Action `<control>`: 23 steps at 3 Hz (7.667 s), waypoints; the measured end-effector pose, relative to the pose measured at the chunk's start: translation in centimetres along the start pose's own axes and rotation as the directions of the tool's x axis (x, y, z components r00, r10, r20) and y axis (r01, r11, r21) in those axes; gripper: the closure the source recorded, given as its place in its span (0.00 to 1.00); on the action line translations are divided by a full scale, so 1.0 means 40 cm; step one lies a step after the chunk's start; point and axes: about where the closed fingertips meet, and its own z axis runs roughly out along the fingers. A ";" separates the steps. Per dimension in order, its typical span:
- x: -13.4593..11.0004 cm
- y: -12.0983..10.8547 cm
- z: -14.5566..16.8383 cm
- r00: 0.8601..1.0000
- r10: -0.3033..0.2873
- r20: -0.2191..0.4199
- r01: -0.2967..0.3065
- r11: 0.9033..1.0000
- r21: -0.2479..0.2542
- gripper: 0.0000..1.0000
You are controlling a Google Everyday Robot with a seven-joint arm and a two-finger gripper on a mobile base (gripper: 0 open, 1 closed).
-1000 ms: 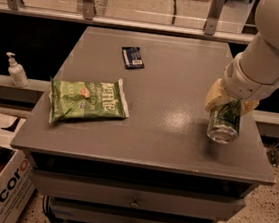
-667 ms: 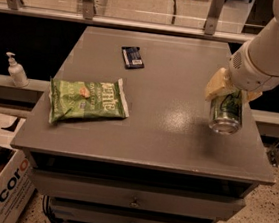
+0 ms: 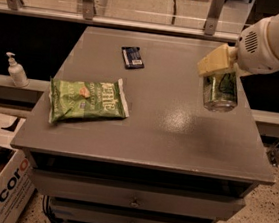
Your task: Place green can upright
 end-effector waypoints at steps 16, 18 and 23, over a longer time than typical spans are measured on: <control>-0.122 -0.037 0.189 0.420 -0.636 0.647 0.715 0.671 0.196 1.00; -0.097 -0.081 0.220 0.514 -0.541 0.666 0.644 0.756 0.117 1.00; -0.112 -0.163 0.213 0.598 -0.410 0.688 0.518 0.854 0.059 0.12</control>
Offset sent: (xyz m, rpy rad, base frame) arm -0.0029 0.0080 0.0053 0.0015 -0.0337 0.0724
